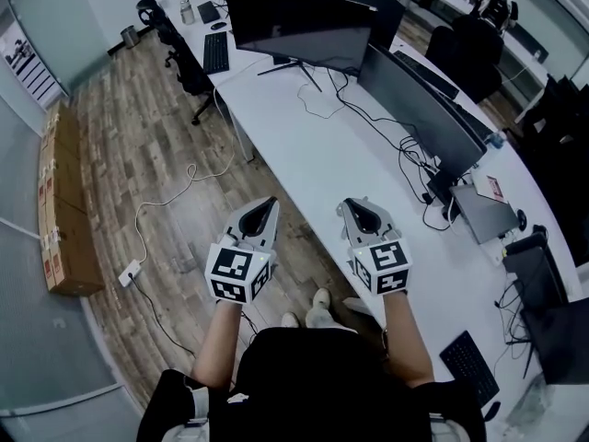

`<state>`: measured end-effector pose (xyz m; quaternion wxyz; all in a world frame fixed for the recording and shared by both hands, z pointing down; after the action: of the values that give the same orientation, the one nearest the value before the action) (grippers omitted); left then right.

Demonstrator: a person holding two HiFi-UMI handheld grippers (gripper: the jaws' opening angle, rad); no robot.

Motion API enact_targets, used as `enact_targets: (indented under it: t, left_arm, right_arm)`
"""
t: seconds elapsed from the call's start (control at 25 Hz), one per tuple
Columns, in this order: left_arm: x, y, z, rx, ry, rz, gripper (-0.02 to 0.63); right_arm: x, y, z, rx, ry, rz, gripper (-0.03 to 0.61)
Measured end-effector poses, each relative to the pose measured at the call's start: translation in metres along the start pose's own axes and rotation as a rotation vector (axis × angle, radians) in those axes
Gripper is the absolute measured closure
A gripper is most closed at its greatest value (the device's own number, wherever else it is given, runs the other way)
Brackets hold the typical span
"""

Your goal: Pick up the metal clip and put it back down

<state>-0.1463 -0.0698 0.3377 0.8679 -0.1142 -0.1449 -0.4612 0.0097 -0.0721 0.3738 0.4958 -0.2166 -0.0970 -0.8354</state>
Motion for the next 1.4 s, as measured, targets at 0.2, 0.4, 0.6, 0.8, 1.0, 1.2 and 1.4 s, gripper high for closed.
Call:
enact_targets:
  t: [0.2,0.4,0.6,0.8,1.0,1.2,1.4]
  left_arm:
    - [0.023,0.000,0.006,-0.023,-0.022,-0.005,0.603]
    - [0.042,0.003,0.009,-0.053,-0.041,0.000,0.603]
    - [0.056,0.001,0.018,-0.068,-0.066,-0.004,0.603]
    - [0.072,-0.001,0.032,-0.086,-0.097,0.001,0.603]
    - [0.088,0.002,0.048,-0.109,-0.128,0.012,0.603]
    - [0.104,0.000,0.057,-0.122,-0.153,0.020,0.603]
    - [0.119,0.000,0.068,-0.130,-0.176,0.027,0.603]
  right_arm:
    - [0.018,0.018,0.004,-0.006,-0.018,-0.018,0.552]
    - [0.034,0.028,0.017,-0.002,-0.052,-0.045,0.552]
    - [0.049,0.031,0.029,0.003,-0.089,-0.069,0.552]
    - [0.061,0.035,0.046,-0.008,-0.133,-0.078,0.552]
    - [0.070,0.042,0.068,-0.004,-0.185,-0.082,0.552]
    - [0.080,0.052,0.083,0.005,-0.228,-0.074,0.552]
    - [0.092,0.062,0.100,-0.008,-0.269,-0.074,0.552]
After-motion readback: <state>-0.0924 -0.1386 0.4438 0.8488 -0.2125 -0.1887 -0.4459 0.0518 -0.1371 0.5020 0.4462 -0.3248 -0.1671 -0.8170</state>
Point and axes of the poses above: the fingertips, and each gripper's own axes: x forward along the fingers, y to its right, z out of its underside, the point moved 1 cm from there along -x, backward along the fingers, and after that the axes turned 10 degrees about -y, right-handed, at the moved point
